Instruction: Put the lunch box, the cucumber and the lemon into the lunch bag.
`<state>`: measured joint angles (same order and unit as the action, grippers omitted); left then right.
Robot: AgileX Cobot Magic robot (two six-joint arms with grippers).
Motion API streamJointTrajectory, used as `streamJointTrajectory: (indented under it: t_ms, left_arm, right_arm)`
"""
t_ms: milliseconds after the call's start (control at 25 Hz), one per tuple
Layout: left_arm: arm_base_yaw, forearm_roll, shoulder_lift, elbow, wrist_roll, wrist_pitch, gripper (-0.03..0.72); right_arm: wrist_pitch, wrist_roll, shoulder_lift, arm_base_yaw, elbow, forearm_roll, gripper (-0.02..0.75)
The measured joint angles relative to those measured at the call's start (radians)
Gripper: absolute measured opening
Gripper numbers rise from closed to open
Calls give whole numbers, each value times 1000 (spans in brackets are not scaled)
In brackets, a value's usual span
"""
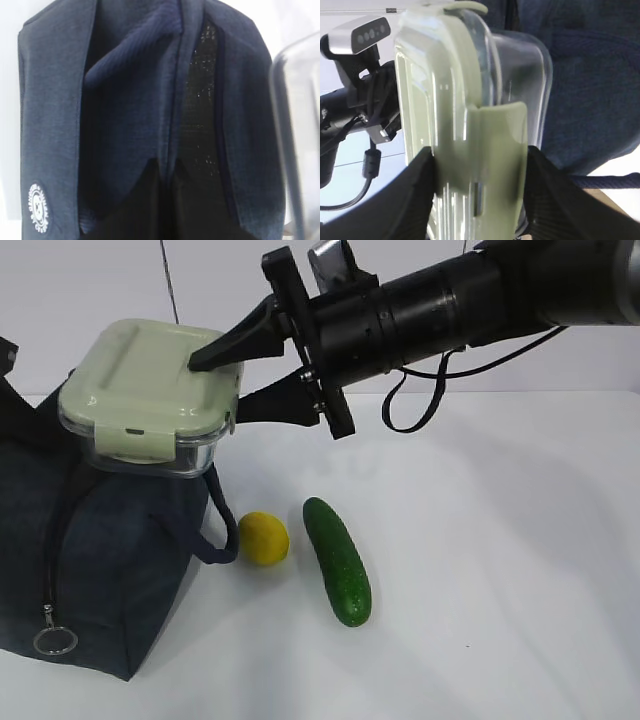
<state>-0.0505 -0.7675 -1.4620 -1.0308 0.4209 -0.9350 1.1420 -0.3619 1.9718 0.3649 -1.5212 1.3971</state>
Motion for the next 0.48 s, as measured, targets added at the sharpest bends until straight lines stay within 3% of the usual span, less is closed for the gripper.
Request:
streamJointTrajectory:
  t_ms: [360, 480]
  left_arm:
    - [22, 0, 0, 0, -1, -11, -6]
    - [22, 0, 0, 0, -4, -11, -6]
  right_arm:
    - [-26, 0, 57, 31, -24, 35, 391]
    - [-34, 0, 79, 31, -24, -5, 391]
